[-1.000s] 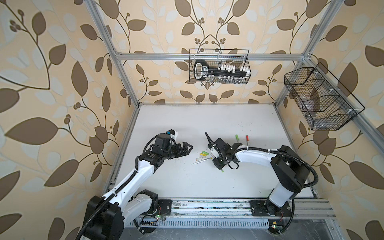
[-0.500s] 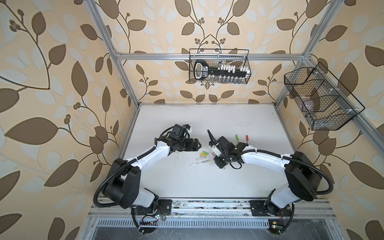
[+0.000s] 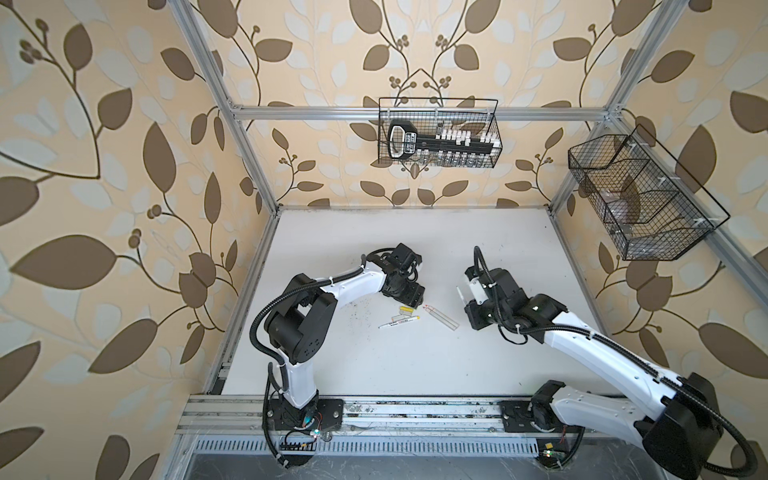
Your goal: Insert the pens into the pen caps
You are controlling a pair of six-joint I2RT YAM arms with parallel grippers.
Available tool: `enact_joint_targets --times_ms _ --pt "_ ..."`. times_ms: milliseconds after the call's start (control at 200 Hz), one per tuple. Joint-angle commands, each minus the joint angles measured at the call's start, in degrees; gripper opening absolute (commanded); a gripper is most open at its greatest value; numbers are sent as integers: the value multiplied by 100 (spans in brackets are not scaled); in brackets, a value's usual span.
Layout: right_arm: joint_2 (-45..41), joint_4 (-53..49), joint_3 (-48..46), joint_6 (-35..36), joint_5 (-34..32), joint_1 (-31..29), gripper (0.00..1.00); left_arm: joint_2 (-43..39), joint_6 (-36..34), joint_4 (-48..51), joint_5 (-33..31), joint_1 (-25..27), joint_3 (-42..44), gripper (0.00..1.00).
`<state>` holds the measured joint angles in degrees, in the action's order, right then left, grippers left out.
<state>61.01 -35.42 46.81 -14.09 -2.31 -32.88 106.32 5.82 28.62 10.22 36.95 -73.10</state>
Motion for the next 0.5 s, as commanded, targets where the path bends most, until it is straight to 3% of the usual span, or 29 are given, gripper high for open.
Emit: enact_joint_targets --times_ms 0,130,495 --pt "-251 -248 -101 67 214 131 9 149 -276 417 -487 163 -318 76" --pt "-362 -241 -102 97 326 220 9 443 -443 733 -1006 334 -618 76" --pt "-380 -212 -66 192 415 291 9 1051 -566 1328 -1321 425 -1287 75"
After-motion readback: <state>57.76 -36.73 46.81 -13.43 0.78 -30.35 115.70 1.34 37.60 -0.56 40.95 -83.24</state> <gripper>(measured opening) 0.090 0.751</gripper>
